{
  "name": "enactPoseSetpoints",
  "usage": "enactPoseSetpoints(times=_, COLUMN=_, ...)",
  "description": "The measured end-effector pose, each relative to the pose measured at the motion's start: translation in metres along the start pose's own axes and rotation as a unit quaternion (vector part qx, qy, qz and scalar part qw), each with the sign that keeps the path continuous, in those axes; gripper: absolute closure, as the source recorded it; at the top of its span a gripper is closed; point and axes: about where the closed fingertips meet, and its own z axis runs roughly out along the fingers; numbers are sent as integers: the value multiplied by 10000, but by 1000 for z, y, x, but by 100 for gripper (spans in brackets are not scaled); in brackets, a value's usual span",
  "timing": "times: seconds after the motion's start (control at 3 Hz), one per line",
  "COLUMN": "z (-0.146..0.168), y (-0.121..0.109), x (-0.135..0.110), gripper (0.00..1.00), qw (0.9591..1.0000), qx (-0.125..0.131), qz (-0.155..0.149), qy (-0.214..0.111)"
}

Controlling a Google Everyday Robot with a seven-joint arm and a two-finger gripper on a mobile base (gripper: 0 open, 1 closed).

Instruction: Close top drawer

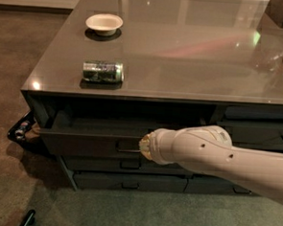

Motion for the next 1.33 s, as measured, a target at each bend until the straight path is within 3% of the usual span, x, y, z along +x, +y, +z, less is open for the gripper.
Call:
enactPoseSetpoints(times=0.33, z=-1, y=-27, x=12, gripper=100, qw=9992, qx=363, qz=-34, qy=164)
enactPoseSetpoints(times=0.67, z=-3, y=-36, x=18, gripper=100, qw=9984, qx=519, qz=-49, qy=231)
enactPoseSetpoints(times=1.33, z=4, y=-36, x=20, gripper=100, qw=9982, qx=556, qz=27, qy=201)
